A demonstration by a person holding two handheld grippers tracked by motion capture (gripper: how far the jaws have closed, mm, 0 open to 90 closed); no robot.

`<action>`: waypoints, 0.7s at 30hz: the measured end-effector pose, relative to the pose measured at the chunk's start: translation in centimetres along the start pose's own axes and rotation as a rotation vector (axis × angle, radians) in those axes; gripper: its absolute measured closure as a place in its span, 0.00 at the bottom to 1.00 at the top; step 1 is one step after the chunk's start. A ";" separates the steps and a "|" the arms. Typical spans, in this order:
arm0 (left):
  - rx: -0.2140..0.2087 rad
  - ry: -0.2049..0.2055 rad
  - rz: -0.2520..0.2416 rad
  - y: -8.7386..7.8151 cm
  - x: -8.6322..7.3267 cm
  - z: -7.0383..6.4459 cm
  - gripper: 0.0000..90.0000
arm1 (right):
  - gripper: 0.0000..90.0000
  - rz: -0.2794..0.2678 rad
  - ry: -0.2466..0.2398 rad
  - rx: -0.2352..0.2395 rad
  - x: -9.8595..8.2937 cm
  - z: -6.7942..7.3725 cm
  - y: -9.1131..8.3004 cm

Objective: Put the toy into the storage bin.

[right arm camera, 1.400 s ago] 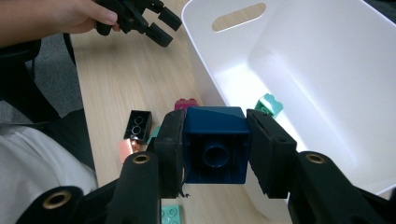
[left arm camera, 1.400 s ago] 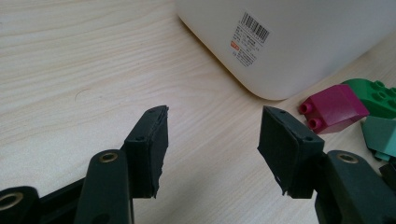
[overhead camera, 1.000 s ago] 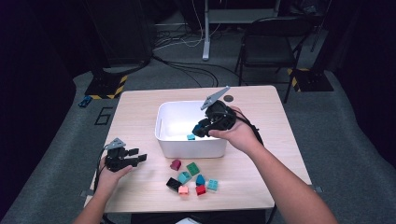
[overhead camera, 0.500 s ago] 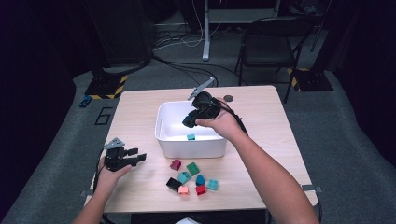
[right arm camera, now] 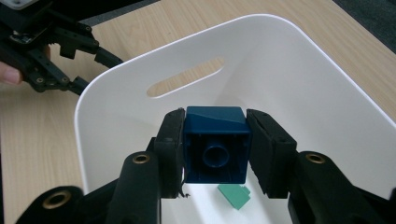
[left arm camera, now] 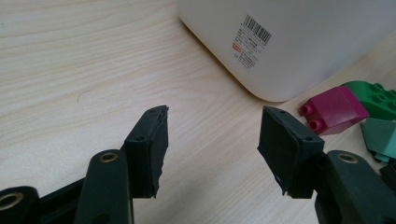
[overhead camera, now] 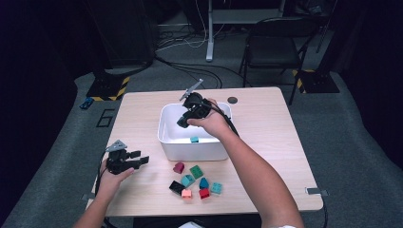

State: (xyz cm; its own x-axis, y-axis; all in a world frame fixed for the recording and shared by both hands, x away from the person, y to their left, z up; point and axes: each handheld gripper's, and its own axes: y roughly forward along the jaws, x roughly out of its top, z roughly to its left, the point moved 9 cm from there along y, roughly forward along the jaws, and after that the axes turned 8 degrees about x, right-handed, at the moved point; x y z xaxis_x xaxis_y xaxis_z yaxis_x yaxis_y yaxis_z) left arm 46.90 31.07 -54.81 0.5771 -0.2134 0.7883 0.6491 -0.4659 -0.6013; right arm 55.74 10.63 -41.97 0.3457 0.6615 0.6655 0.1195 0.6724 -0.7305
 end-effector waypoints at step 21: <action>0.000 -0.004 -0.012 0.1 0.1 0.1 0.47 | 0.64 0.054 0.035 -0.009 0.4 -1.7 5.1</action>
State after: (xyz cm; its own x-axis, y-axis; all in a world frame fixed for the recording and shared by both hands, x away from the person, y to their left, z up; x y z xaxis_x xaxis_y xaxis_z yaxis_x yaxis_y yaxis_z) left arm 47.03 31.05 -54.81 0.5713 -0.2045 0.7949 0.6561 -0.4681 -0.5919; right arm 58.09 13.76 -45.68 0.3846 0.6843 0.6195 0.1081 0.6331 -0.7665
